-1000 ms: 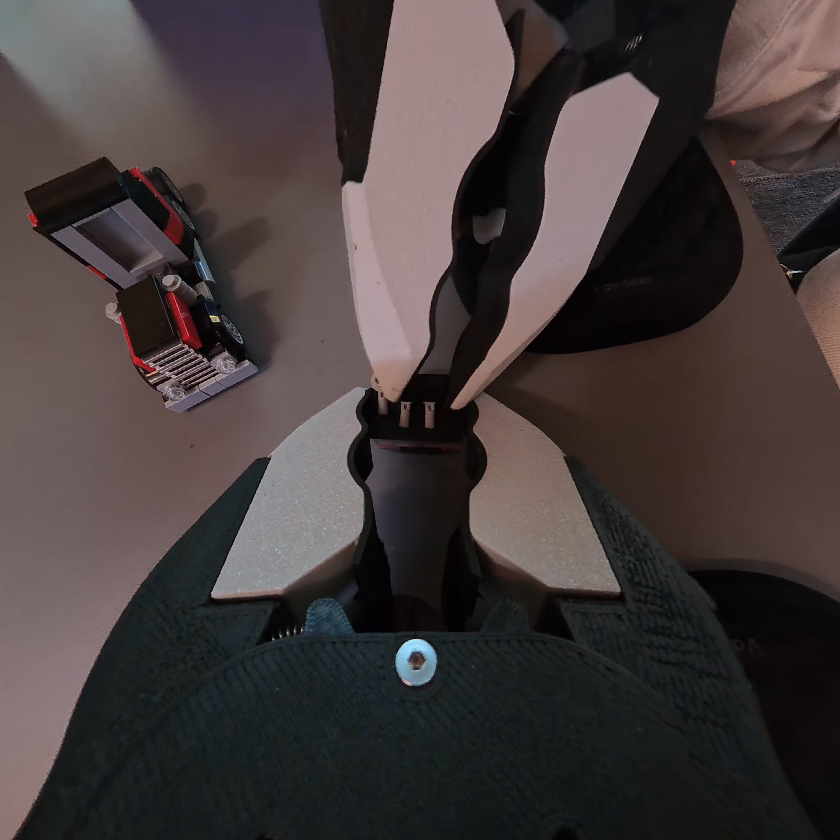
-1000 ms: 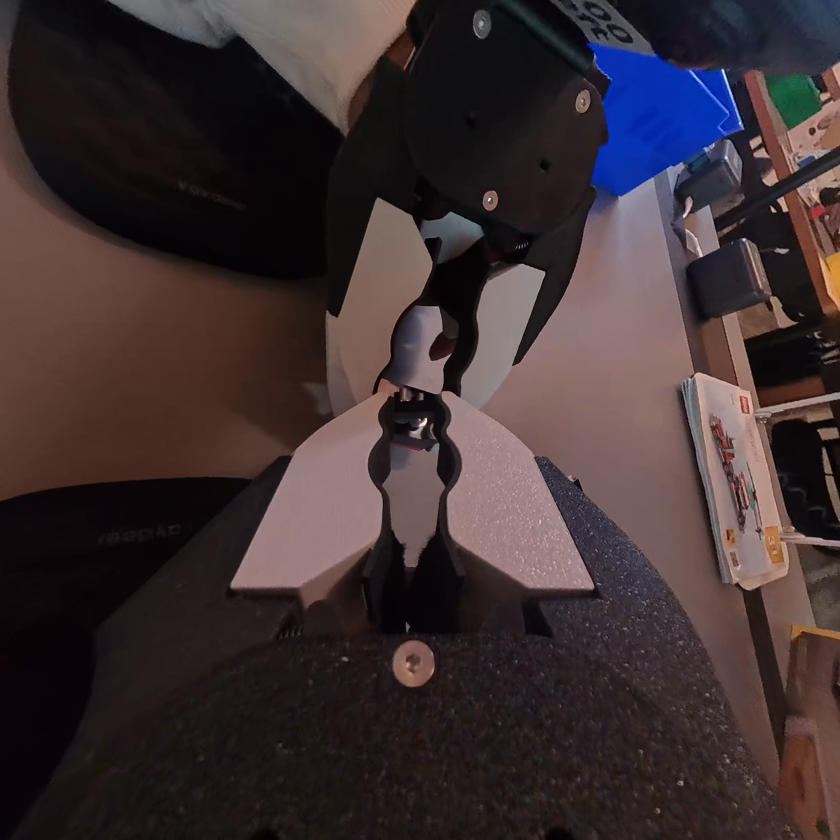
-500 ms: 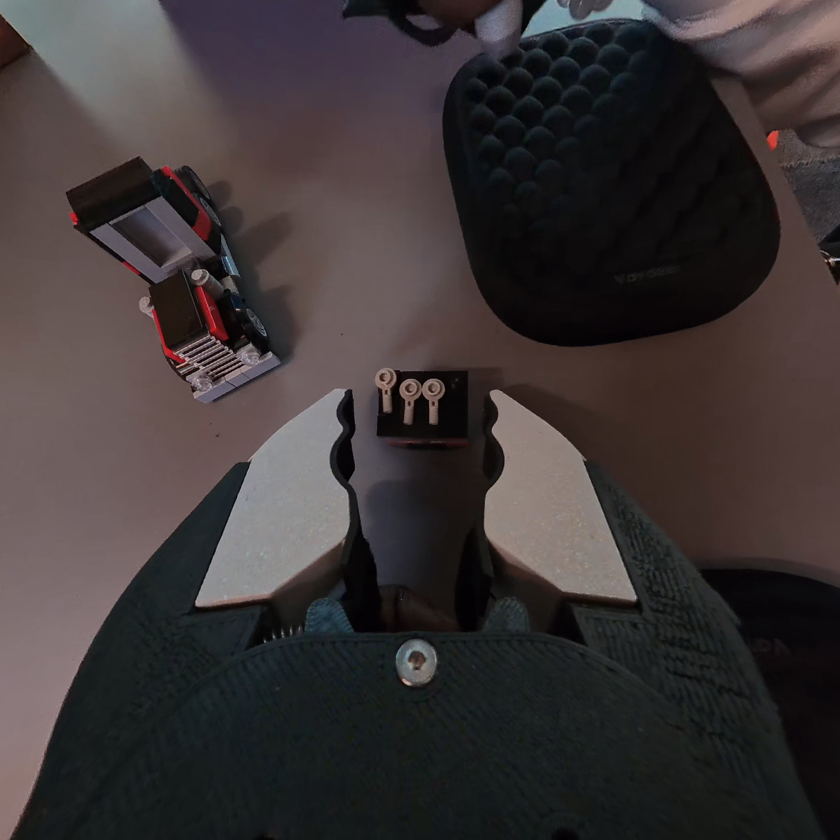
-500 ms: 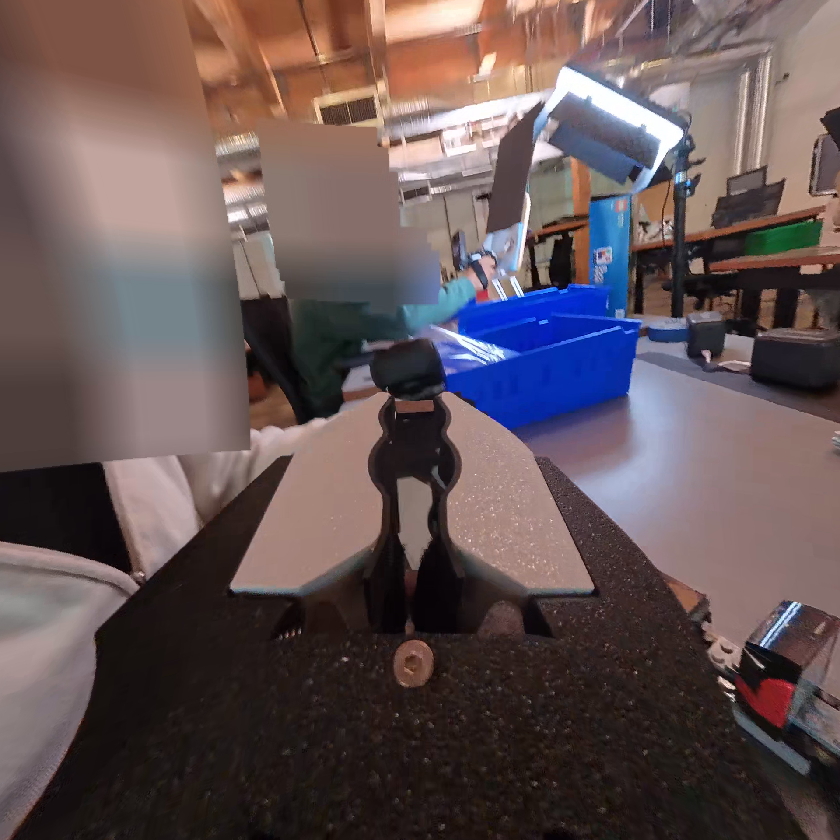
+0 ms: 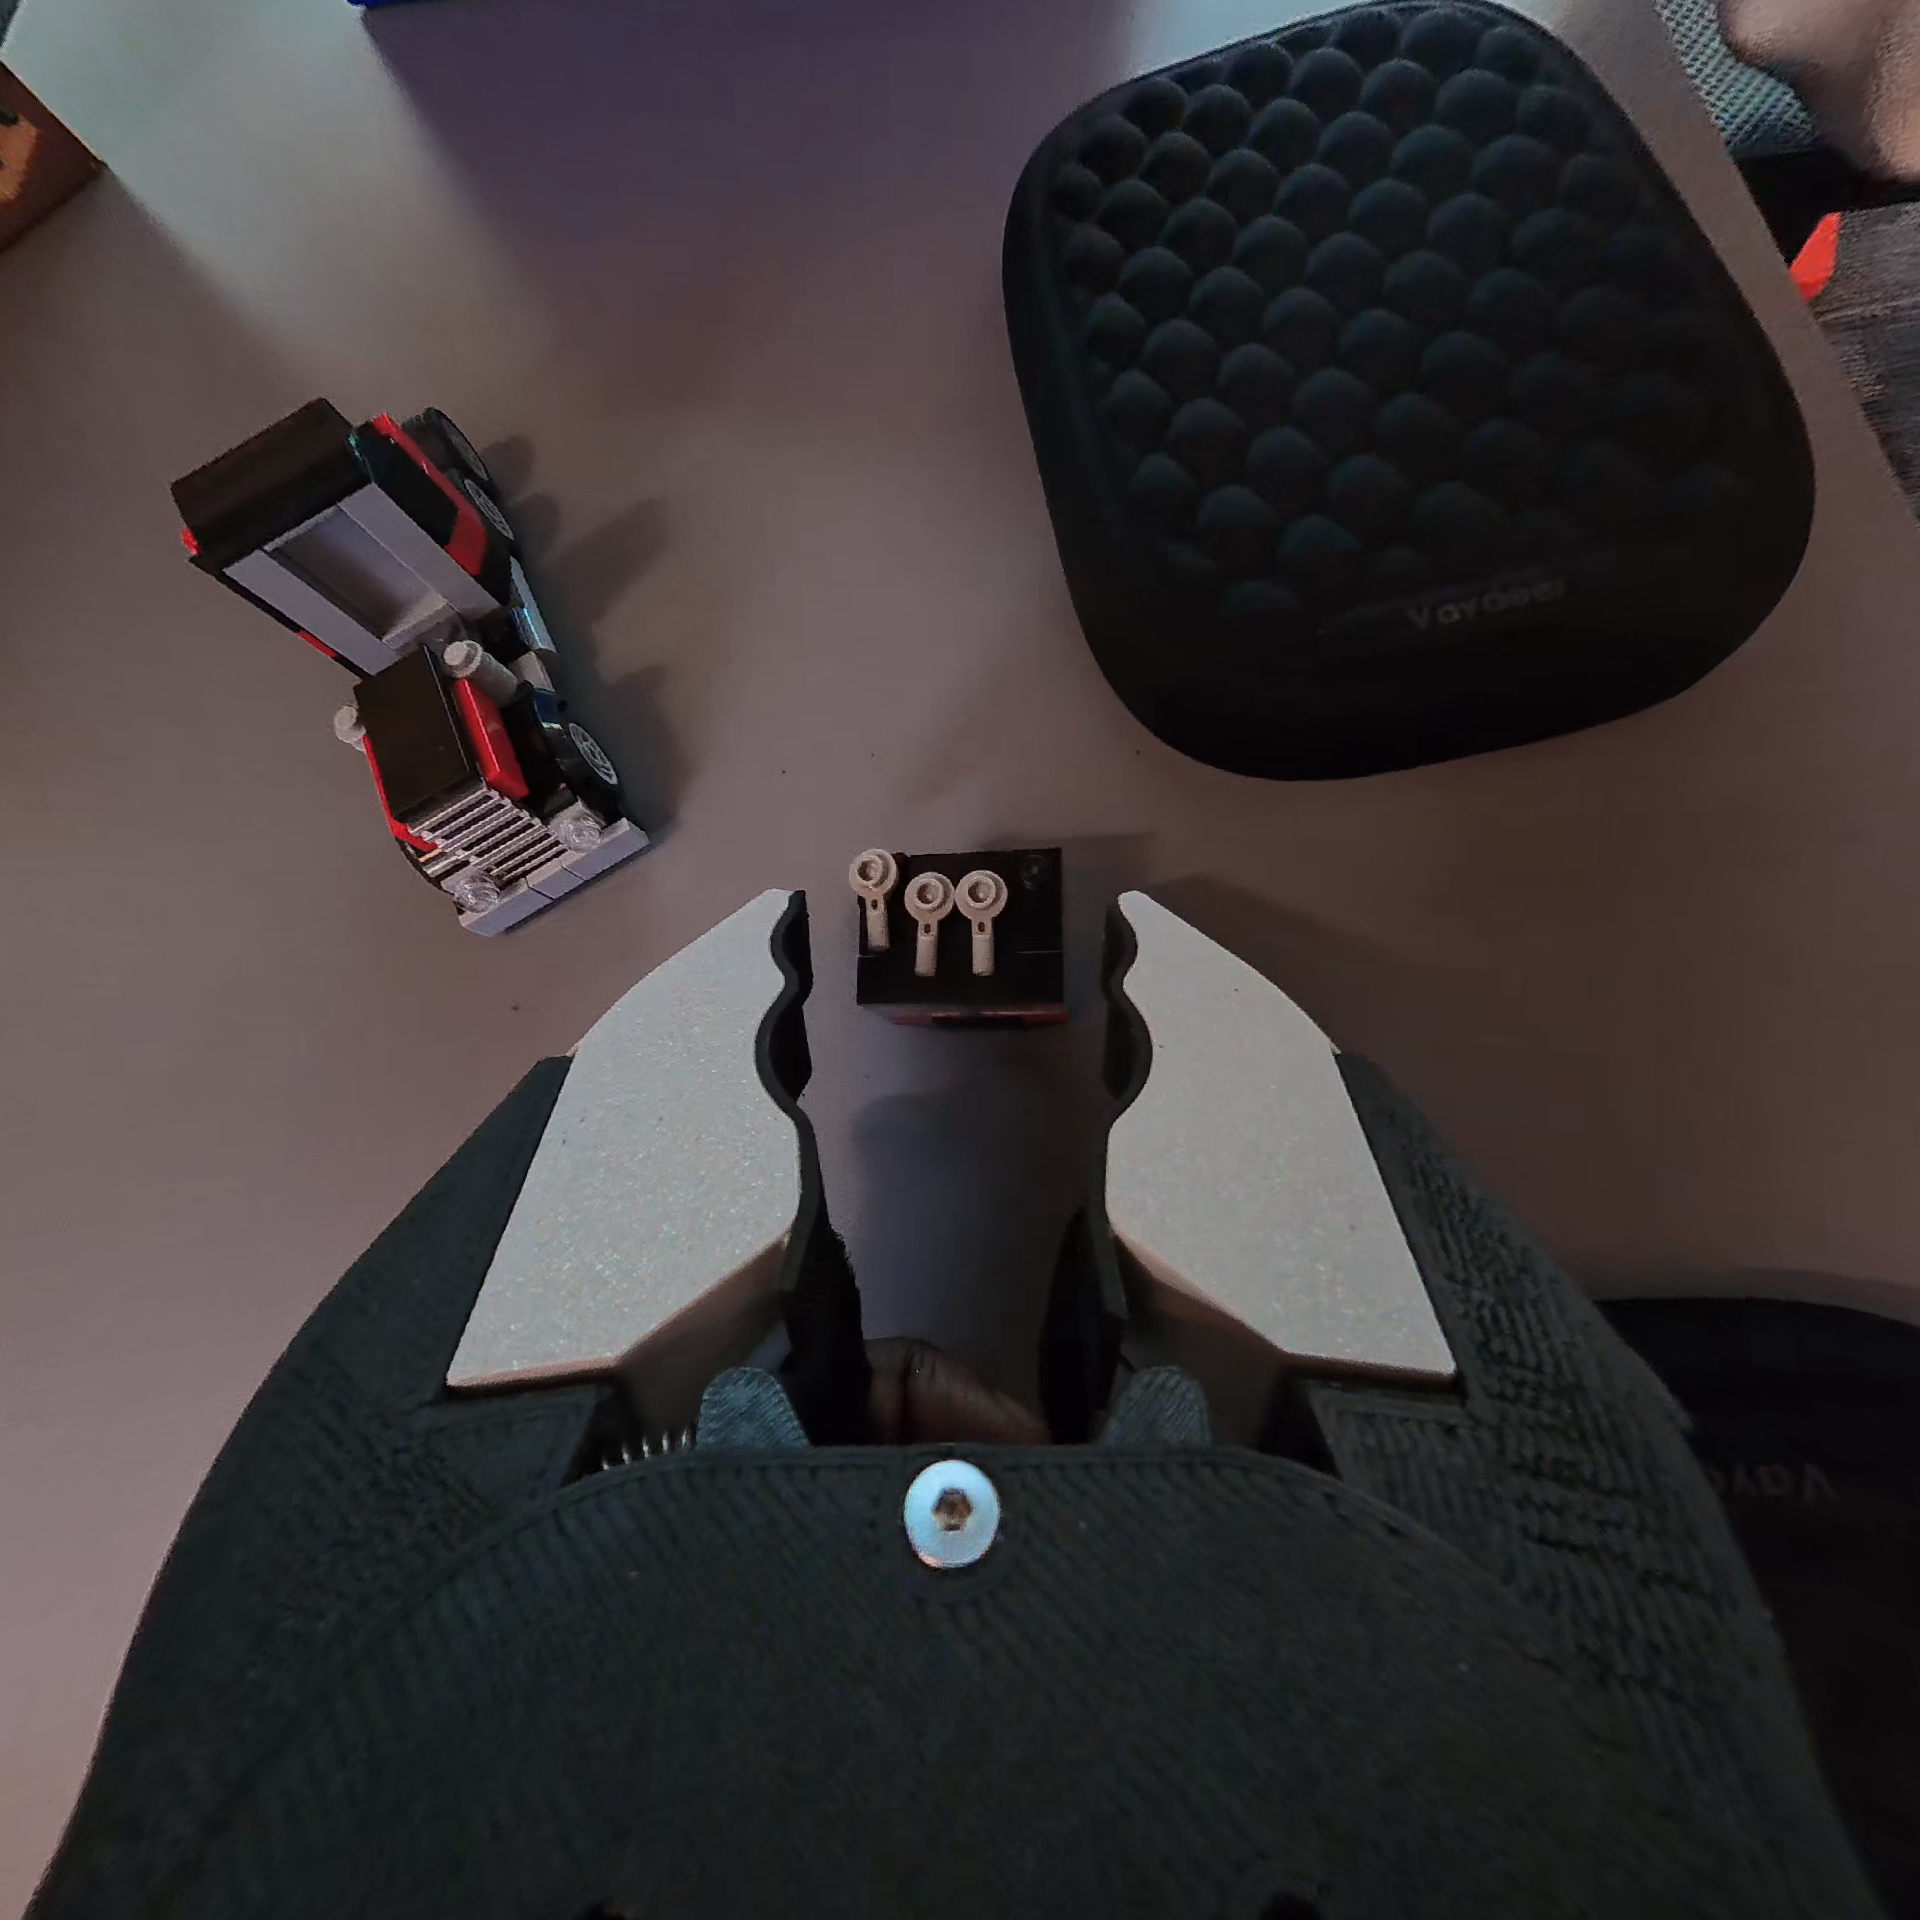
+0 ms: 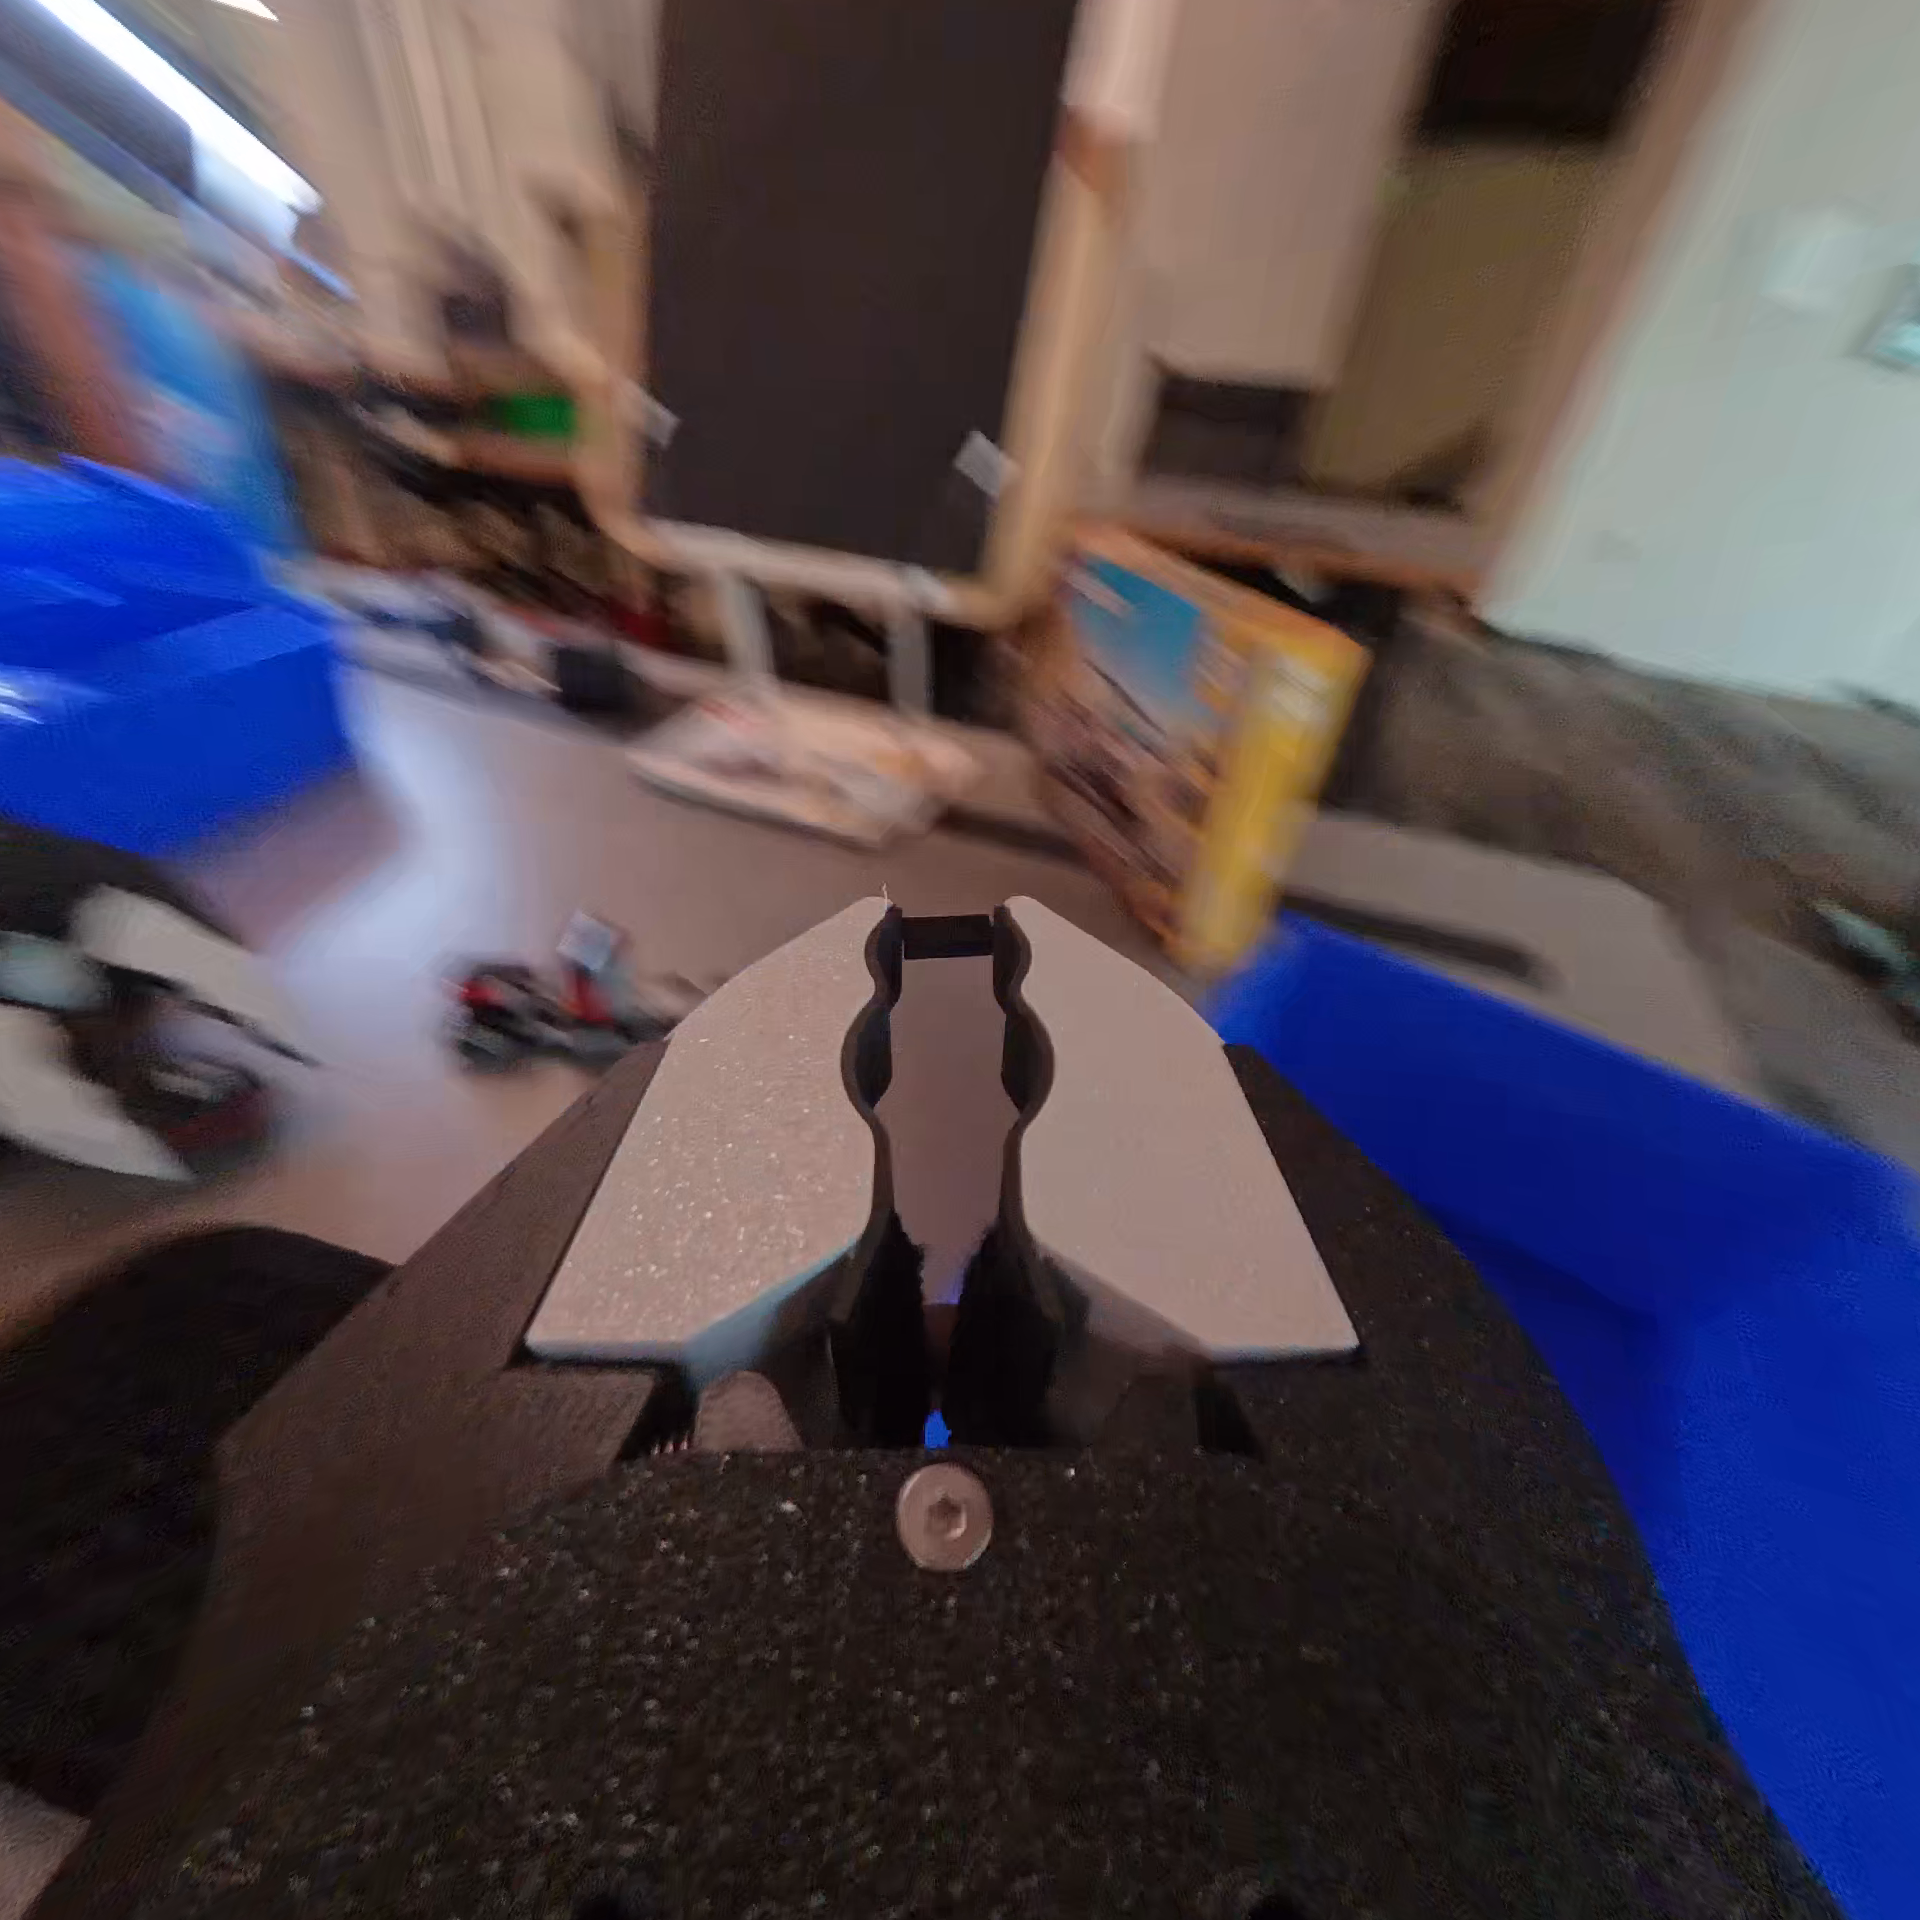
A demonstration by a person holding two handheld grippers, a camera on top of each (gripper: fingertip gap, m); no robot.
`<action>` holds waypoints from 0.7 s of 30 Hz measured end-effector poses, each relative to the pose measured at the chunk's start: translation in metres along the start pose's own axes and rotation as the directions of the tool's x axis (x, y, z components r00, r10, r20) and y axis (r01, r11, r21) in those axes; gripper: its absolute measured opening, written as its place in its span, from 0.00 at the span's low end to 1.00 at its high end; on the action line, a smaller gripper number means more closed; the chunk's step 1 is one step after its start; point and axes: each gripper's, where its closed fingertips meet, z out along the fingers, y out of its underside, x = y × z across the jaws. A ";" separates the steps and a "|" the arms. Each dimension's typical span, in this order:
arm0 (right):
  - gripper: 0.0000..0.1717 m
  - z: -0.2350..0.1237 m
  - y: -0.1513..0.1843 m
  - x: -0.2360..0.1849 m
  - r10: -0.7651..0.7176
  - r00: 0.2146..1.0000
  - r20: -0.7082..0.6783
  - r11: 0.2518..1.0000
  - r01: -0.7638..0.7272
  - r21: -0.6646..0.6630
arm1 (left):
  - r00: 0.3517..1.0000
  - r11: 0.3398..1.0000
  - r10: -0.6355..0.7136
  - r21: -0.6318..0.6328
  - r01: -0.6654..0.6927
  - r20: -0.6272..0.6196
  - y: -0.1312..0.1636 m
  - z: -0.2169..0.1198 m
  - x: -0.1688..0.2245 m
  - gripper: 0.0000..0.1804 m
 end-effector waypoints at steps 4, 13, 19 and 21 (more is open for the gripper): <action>0.09 -0.037 0.066 0.067 -0.100 0.952 -0.288 0.925 -0.018 -0.381 | 1.000 1.000 0.003 -0.013 -0.003 0.001 0.002 0.001 0.000 0.30; 0.18 -0.035 0.119 0.084 -0.109 0.948 -0.300 0.815 -0.087 -0.572 | 1.000 1.000 -0.012 0.001 0.012 0.020 0.002 -0.003 -0.004 0.30; 0.23 -0.031 0.113 0.084 -0.102 0.950 -0.295 0.844 -0.075 -0.531 | 1.000 1.000 -0.005 -0.005 0.005 0.015 0.003 -0.003 -0.003 0.30; 0.29 -0.028 0.113 0.080 -0.107 0.963 -0.249 0.848 -0.043 -0.528 | 1.000 1.000 -0.005 -0.002 0.005 0.016 0.002 -0.003 -0.003 0.30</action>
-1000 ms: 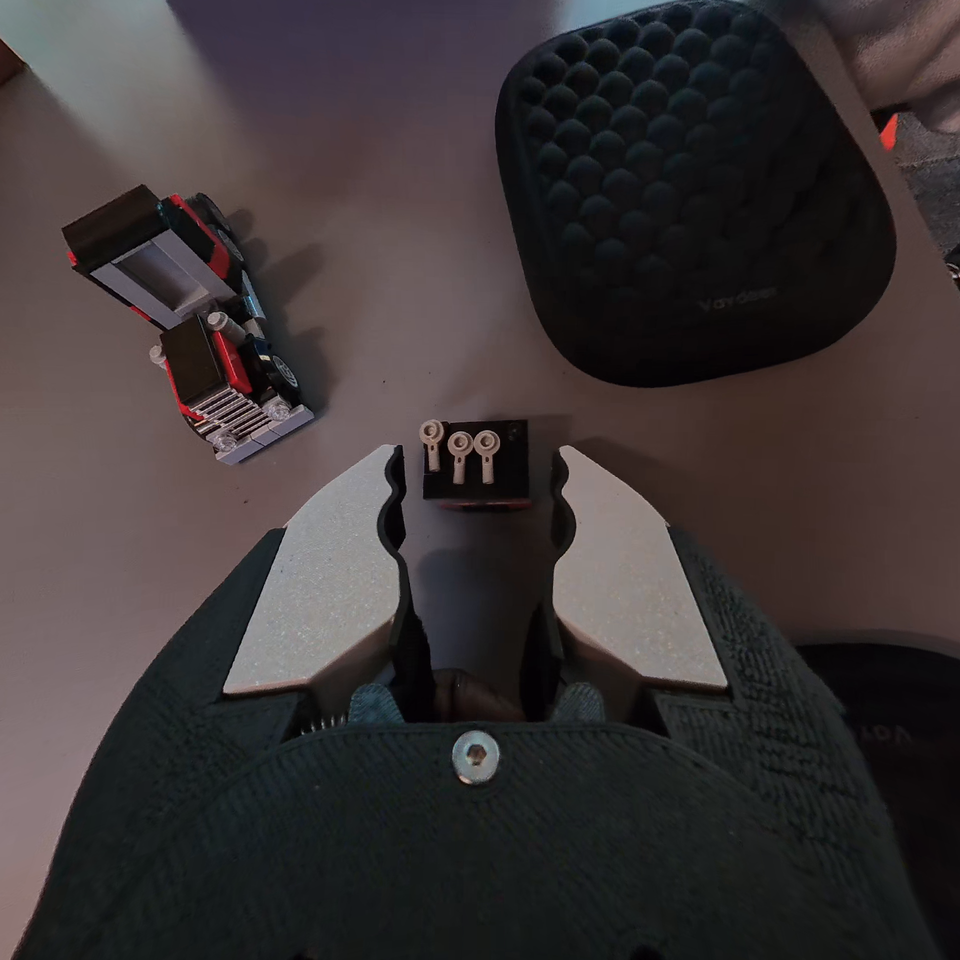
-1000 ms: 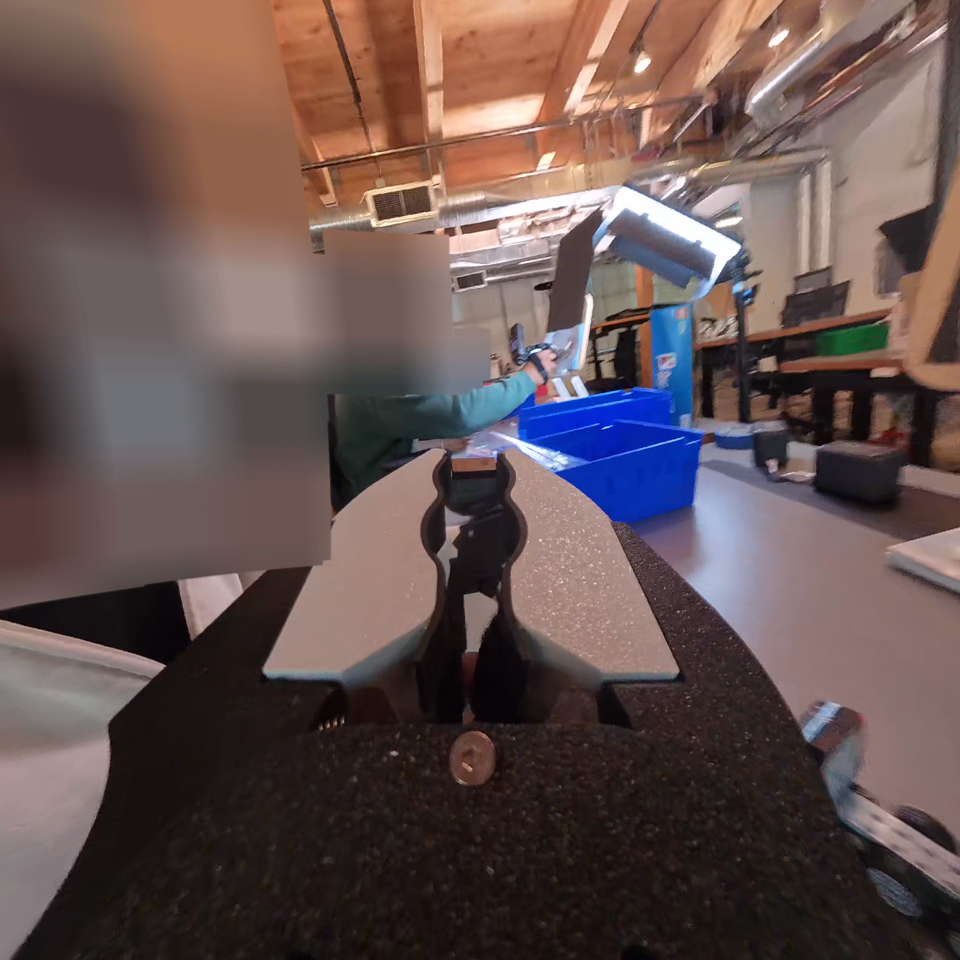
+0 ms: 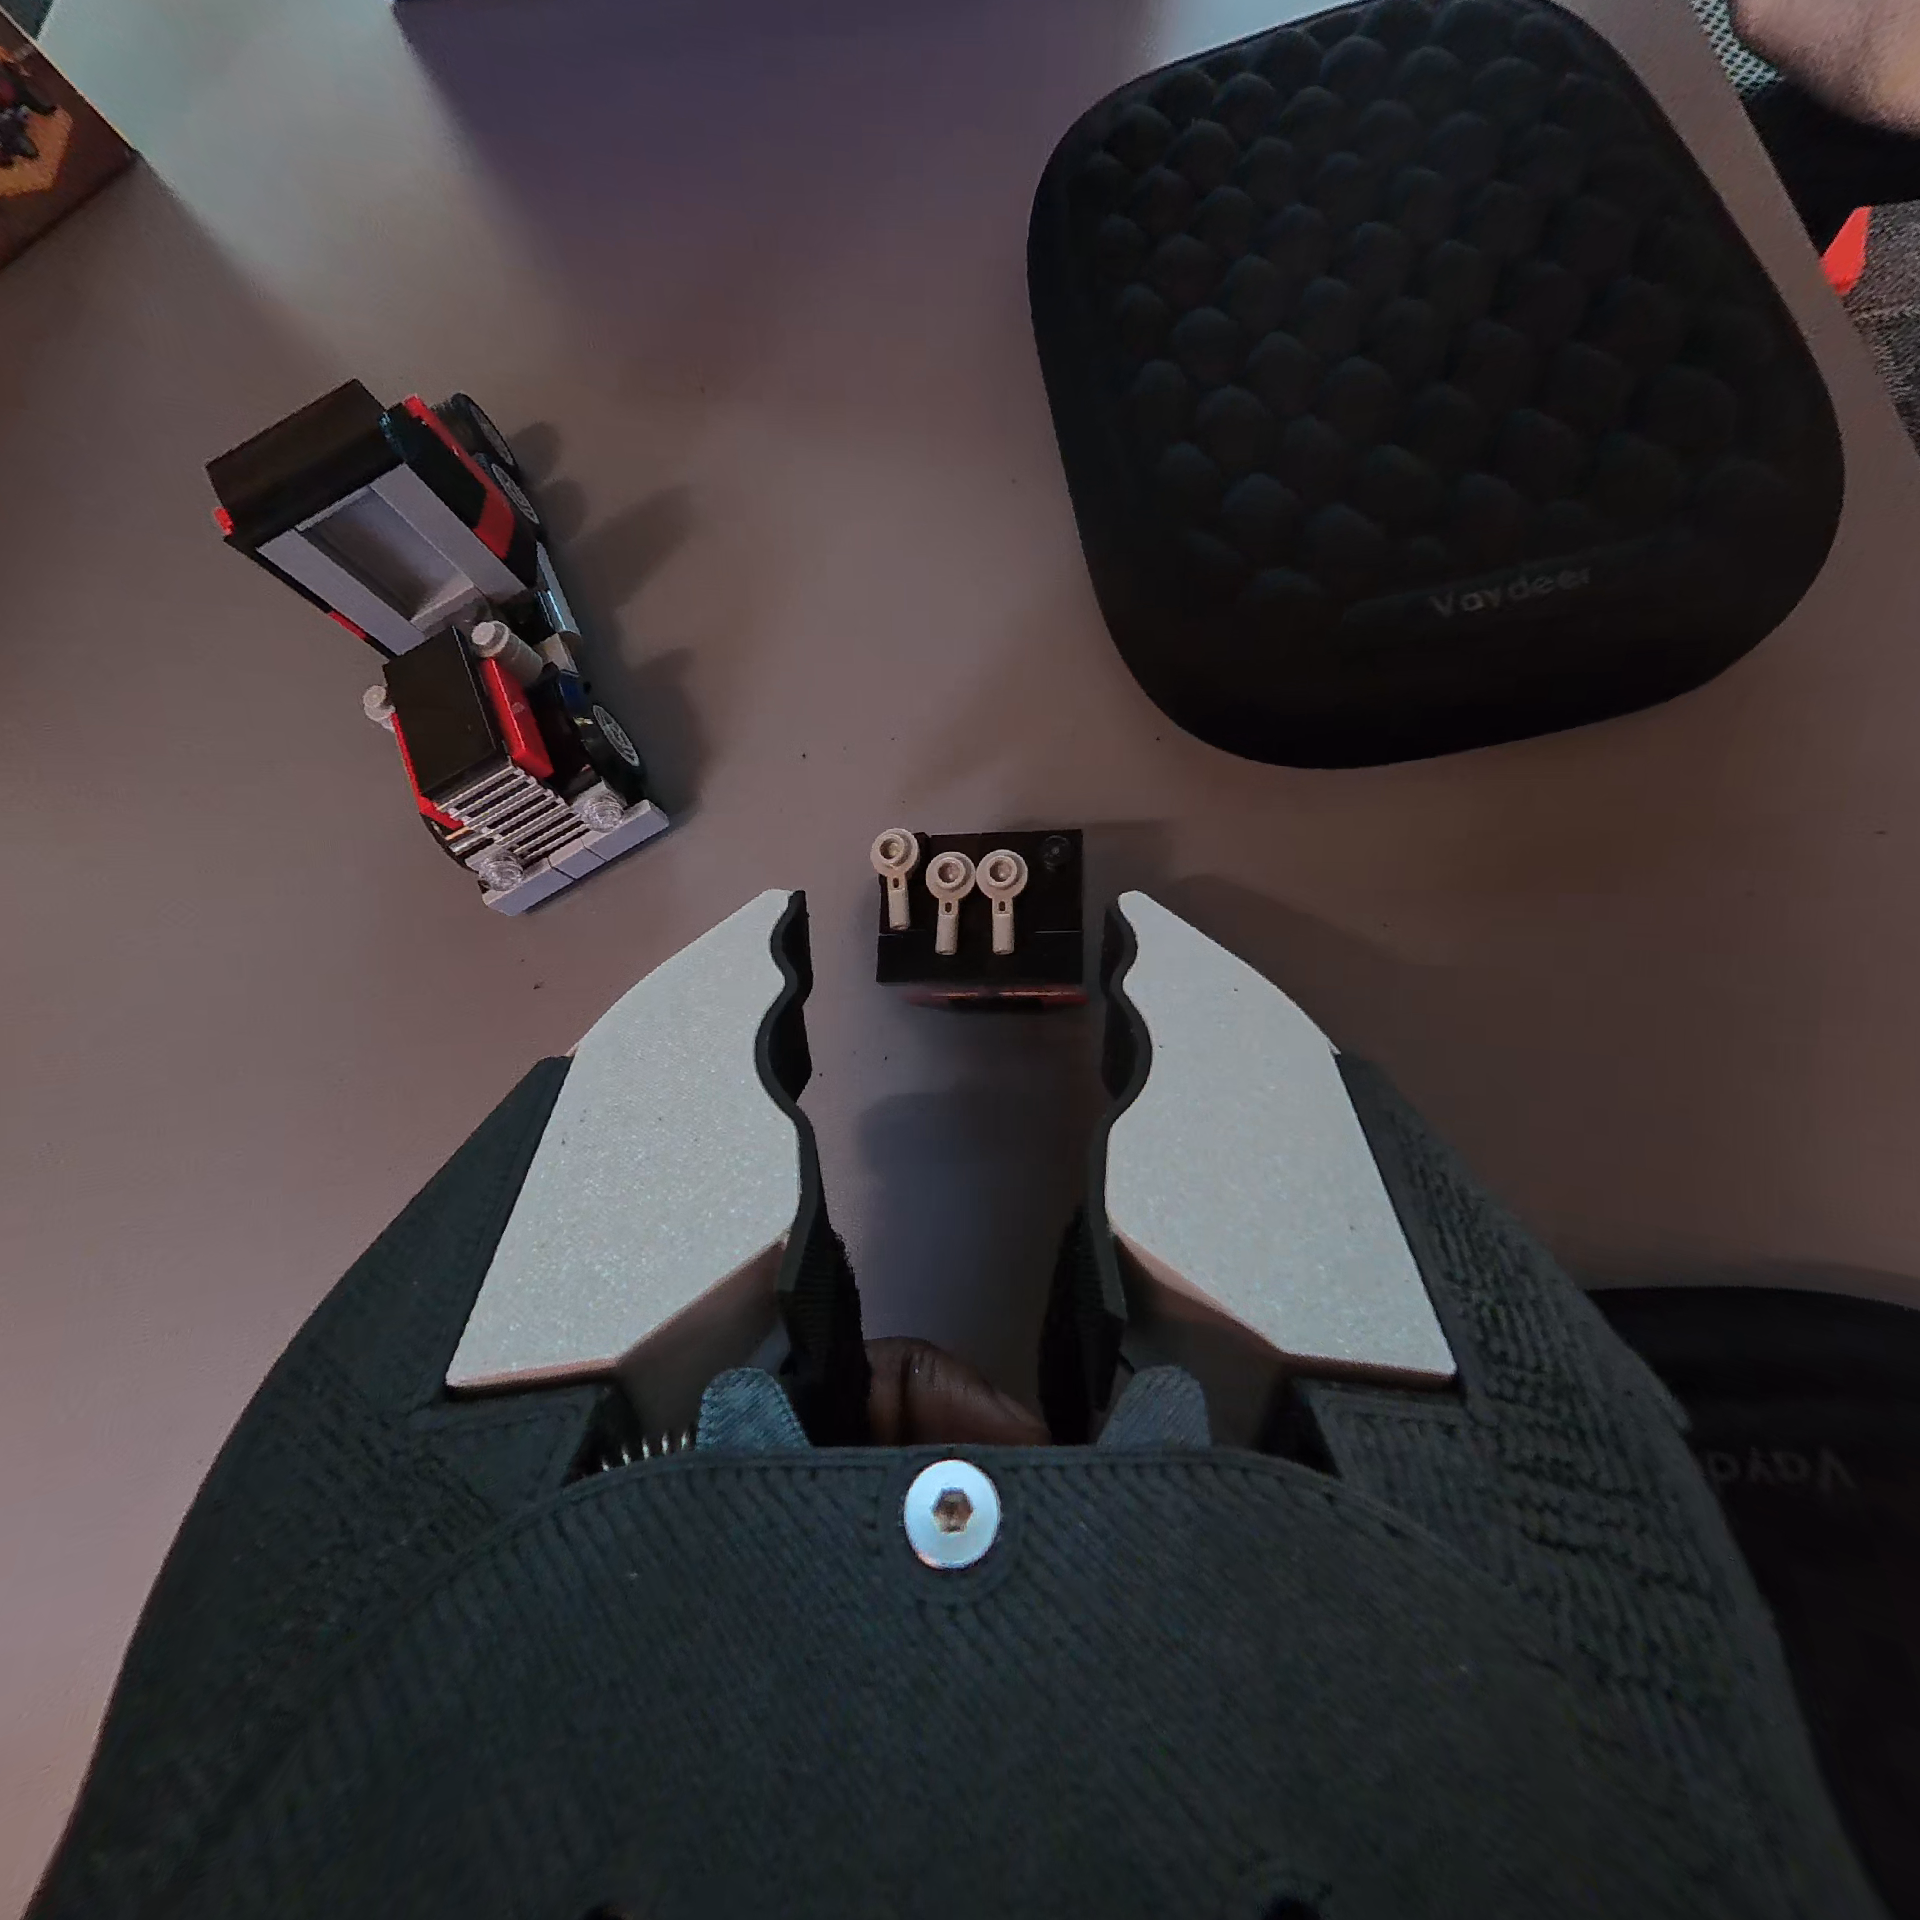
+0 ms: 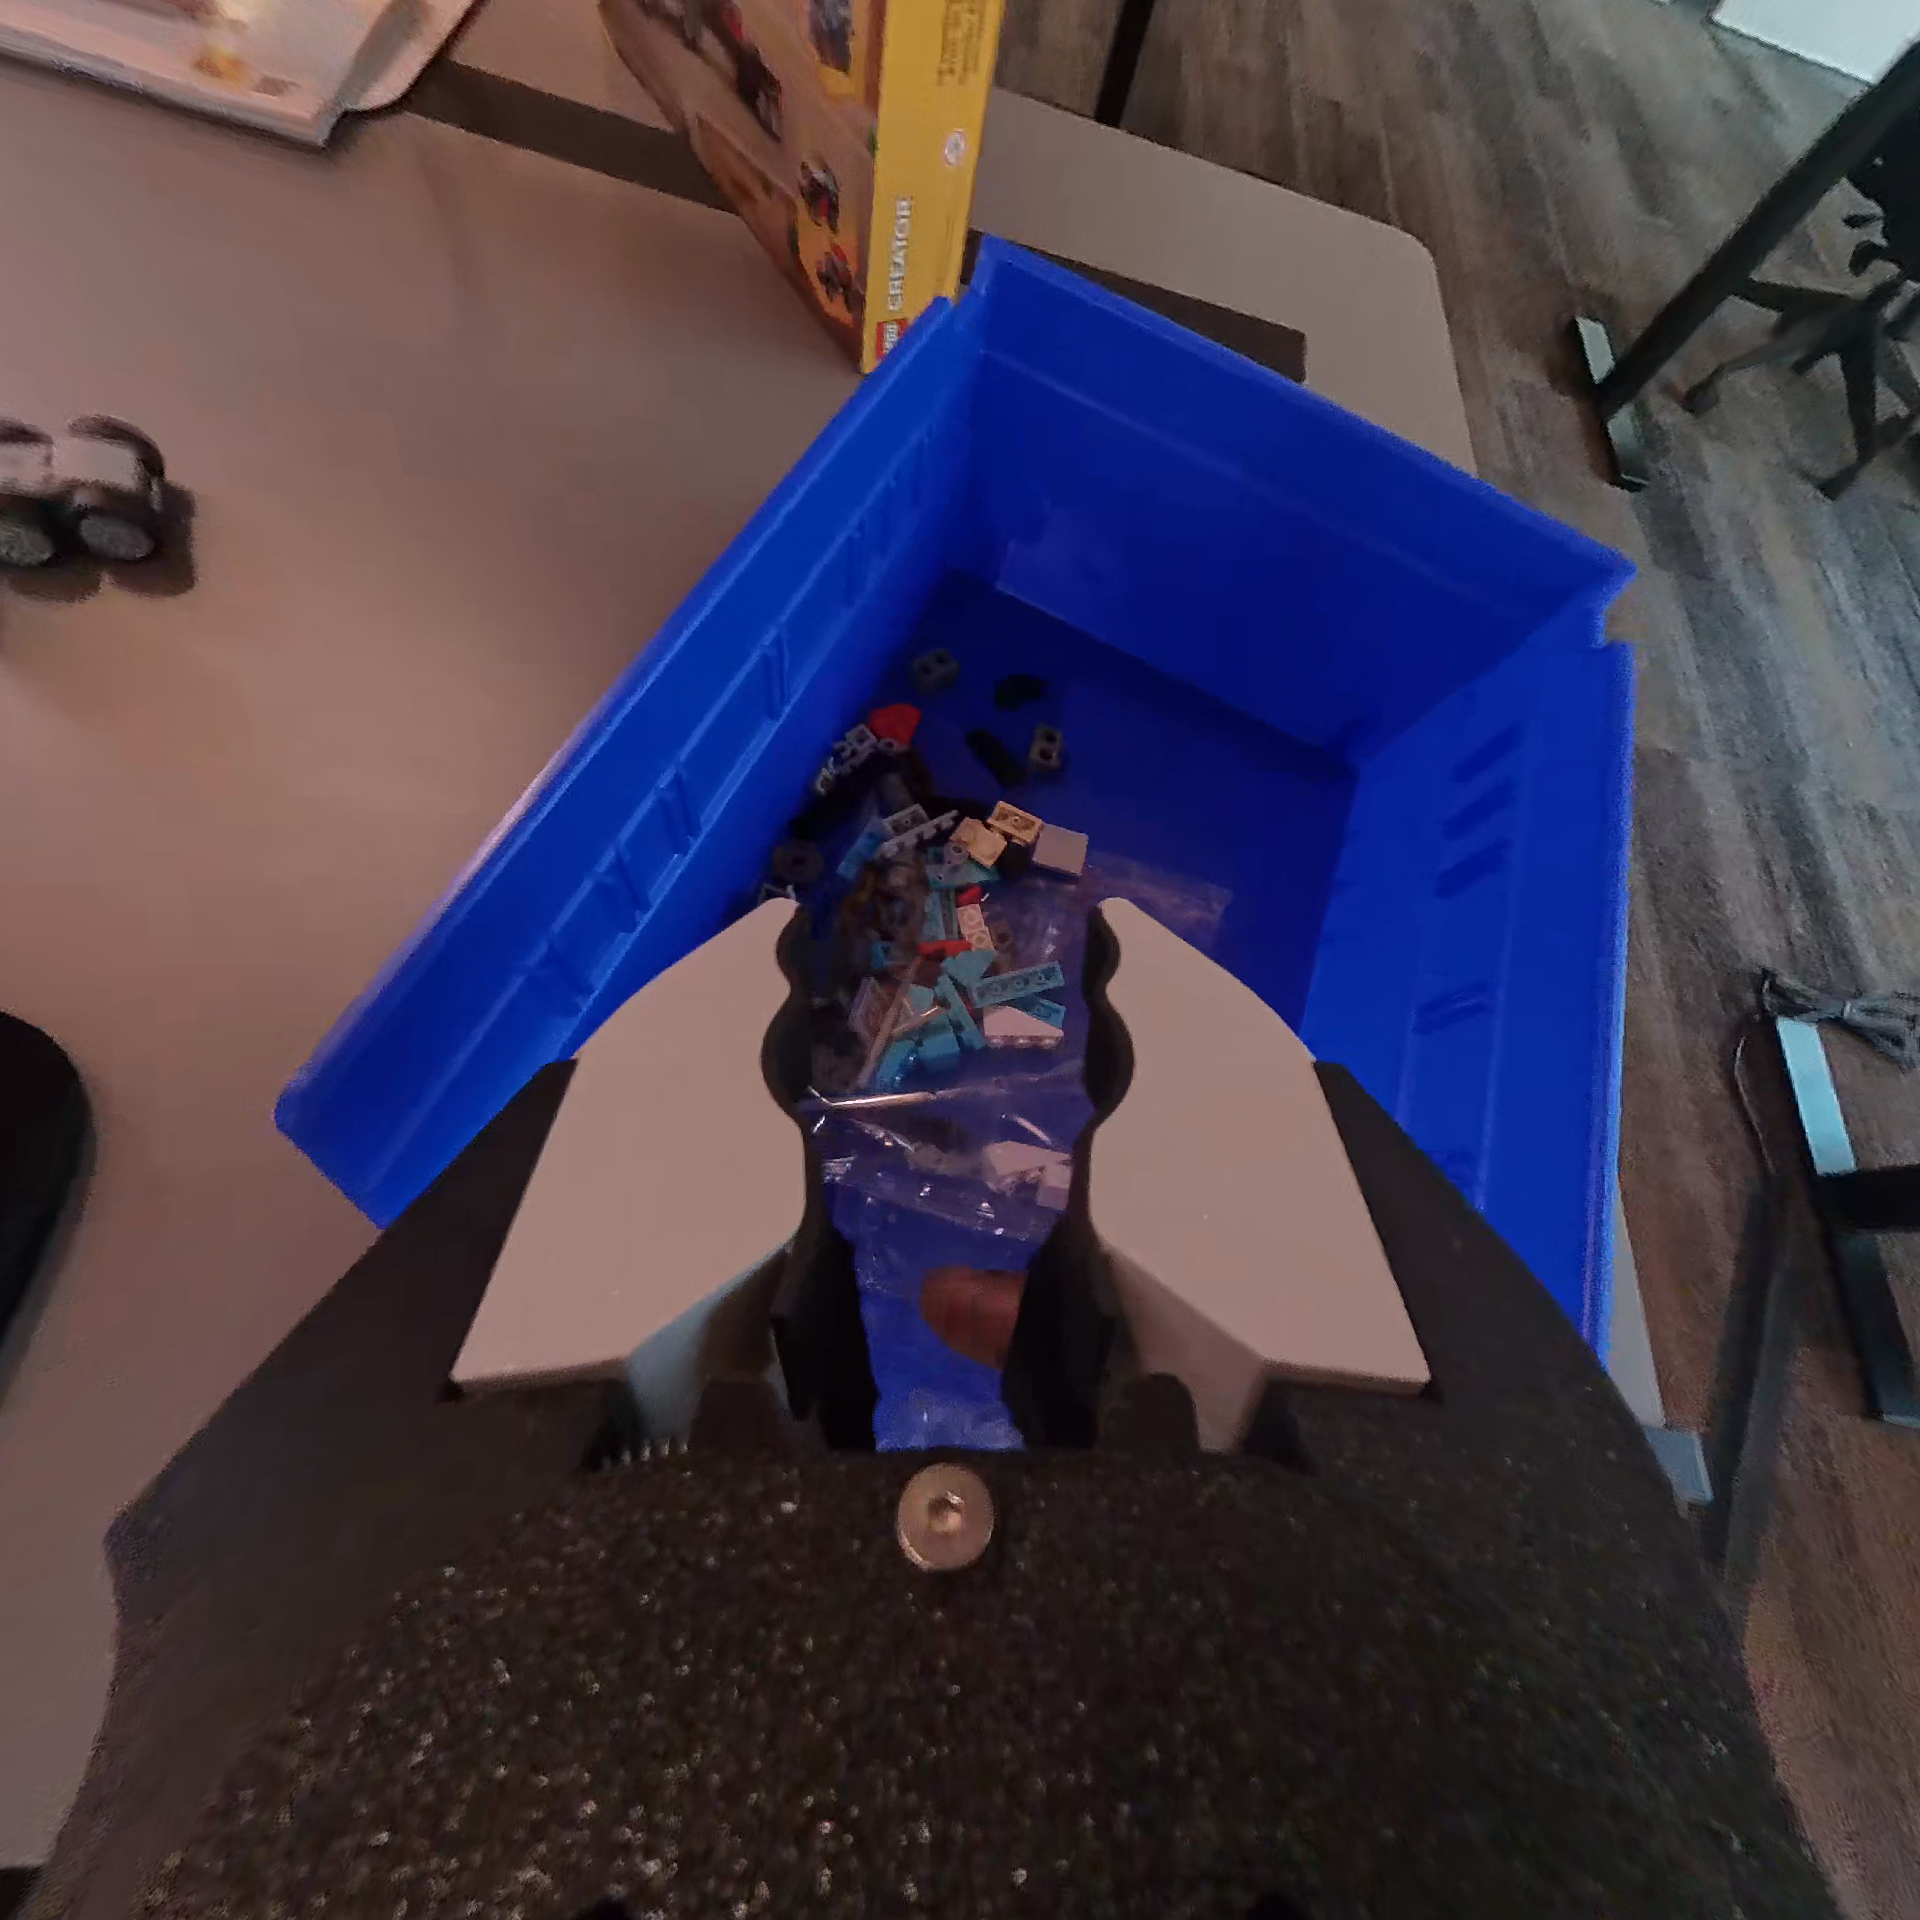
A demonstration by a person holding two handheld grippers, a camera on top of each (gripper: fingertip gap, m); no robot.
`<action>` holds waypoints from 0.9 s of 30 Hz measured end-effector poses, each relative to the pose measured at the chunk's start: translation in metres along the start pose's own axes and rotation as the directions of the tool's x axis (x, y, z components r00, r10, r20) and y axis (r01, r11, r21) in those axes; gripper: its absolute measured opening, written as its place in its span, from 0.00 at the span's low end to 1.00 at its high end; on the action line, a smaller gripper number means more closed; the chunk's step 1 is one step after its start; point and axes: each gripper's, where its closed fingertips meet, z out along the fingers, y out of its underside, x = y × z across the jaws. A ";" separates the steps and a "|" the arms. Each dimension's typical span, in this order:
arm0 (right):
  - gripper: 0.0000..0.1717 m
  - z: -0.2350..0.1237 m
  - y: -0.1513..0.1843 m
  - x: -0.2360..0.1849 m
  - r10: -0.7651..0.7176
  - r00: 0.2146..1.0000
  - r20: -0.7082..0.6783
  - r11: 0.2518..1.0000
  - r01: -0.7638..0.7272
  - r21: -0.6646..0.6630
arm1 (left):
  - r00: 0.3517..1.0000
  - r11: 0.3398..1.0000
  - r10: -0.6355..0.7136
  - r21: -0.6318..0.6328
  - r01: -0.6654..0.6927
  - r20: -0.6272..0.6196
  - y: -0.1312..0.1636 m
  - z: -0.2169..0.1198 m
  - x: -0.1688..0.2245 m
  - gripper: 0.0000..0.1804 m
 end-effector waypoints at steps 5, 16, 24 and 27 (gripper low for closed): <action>0.31 -0.006 -0.014 -0.004 -0.106 0.994 -0.028 0.993 0.107 0.057 | 1.000 1.000 -0.004 -0.004 0.004 0.003 0.001 0.000 -0.001 0.30; 0.13 -0.054 -0.111 -0.233 -0.593 0.669 0.448 0.741 0.236 0.628 | 0.998 0.999 -0.038 0.025 0.039 -0.041 0.003 -0.003 0.001 0.31; 0.08 0.009 -0.048 -0.383 -0.420 0.376 0.826 0.895 0.320 0.309 | 0.999 0.999 -0.034 0.023 0.035 -0.042 -0.002 -0.001 0.003 0.26; 0.05 0.026 -0.042 -0.387 -0.377 0.408 0.831 0.913 0.312 0.261 | 0.999 0.999 -0.025 0.033 0.027 -0.042 -0.004 -0.002 0.003 0.23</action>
